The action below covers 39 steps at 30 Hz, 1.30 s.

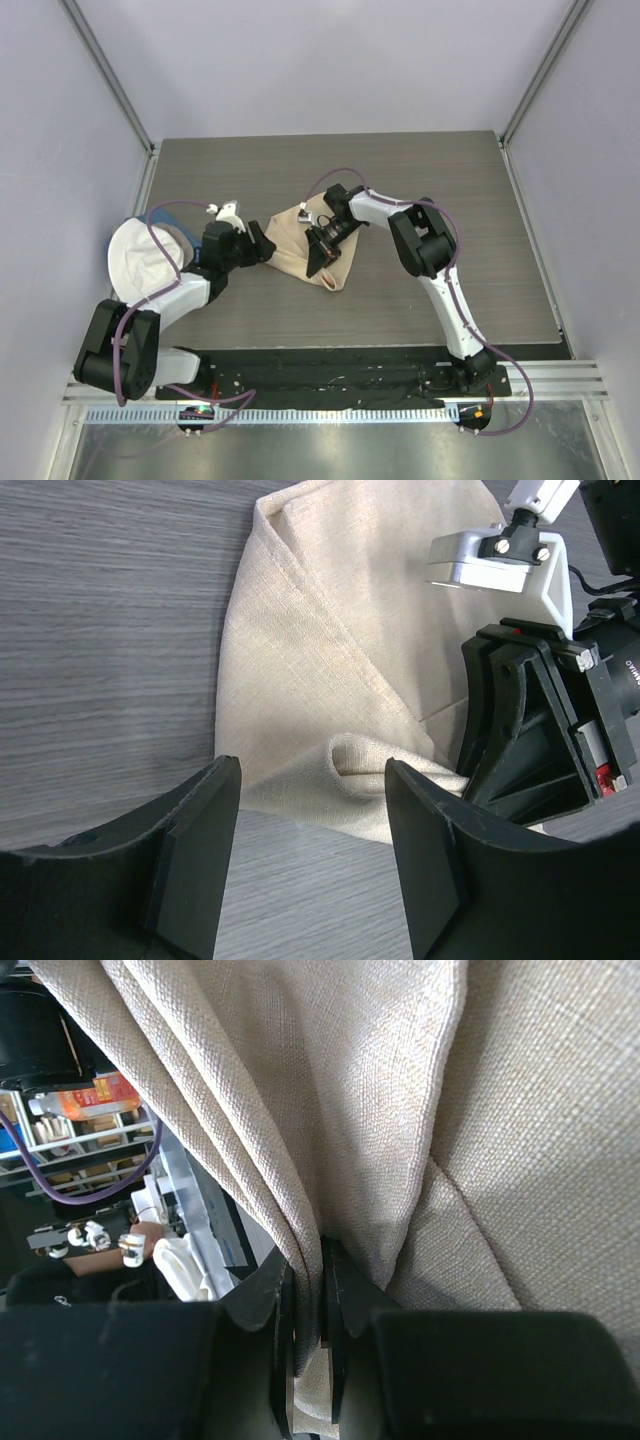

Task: Fold the napkin, place the utensils inside, and roll it up
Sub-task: Roll the napkin with the utensil

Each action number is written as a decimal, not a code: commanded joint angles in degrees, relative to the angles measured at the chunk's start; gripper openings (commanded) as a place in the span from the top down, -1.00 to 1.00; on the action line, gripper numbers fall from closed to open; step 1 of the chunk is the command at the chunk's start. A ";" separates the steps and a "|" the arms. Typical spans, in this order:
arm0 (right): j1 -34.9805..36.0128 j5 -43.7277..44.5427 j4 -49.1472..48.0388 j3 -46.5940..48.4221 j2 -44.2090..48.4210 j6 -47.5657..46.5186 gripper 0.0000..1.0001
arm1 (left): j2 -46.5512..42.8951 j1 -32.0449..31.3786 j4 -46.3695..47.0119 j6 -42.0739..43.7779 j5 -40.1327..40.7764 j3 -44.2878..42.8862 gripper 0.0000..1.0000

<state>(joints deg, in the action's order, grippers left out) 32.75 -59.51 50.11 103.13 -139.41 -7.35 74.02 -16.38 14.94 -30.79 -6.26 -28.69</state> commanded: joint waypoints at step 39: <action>-0.67 19.86 -9.84 -8.38 10.73 5.06 0.29 | 15.54 -0.14 -20.72 -2.70 4.50 -14.46 1.00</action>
<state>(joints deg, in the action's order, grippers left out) 32.64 -54.65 46.65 98.87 -135.00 -2.68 88.09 -16.86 2.61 -33.82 -4.08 -39.35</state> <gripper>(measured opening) 0.296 0.034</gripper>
